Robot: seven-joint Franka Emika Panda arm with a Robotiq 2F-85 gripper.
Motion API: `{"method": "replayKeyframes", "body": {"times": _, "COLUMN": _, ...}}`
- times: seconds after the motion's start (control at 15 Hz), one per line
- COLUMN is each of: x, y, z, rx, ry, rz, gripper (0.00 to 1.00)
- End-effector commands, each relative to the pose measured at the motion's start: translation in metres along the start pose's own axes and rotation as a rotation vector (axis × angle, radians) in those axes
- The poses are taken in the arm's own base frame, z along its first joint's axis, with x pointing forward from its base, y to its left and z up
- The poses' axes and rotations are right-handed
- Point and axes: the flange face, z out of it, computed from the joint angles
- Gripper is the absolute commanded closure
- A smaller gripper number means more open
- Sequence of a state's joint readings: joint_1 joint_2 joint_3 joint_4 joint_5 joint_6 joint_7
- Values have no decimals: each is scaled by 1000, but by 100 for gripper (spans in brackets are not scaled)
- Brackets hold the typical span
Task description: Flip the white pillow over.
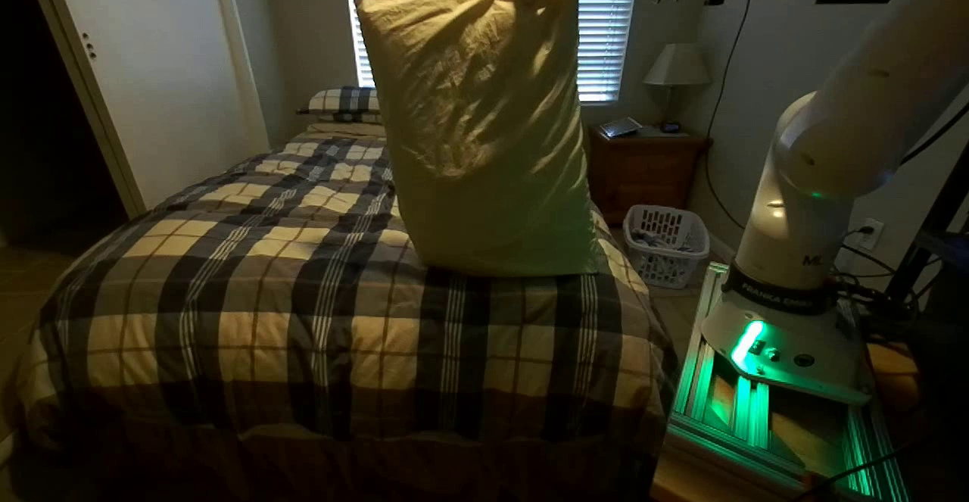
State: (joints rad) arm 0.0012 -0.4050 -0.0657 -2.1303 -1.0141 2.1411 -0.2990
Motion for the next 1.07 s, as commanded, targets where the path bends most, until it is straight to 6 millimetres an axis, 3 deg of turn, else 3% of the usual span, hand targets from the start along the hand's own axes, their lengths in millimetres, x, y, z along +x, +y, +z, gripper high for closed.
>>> {"method": "replayKeyframes", "body": {"times": 0.0, "x": -11, "y": -11, "z": 17, "rx": -51, "ry": -15, "rz": 72, "gripper": 98}}
{"method": "replayKeyframes", "body": {"times": 0.47, "x": -58, "y": 10, "z": 57, "rx": -90, "ry": -98, "rz": 139, "gripper": 98}}
{"method": "replayKeyframes", "body": {"times": 0.53, "x": -43, "y": 2, "z": 54, "rx": -53, "ry": -96, "rz": 126, "gripper": 92}}
{"method": "replayKeyframes", "body": {"times": 0.67, "x": -52, "y": 4, "z": 63, "rx": -46, "ry": -109, "rz": 139, "gripper": 92}}
{"method": "replayKeyframes", "body": {"times": 1.0, "x": -52, "y": 4, "z": 63, "rx": -46, "ry": -108, "rz": 139, "gripper": 92}}
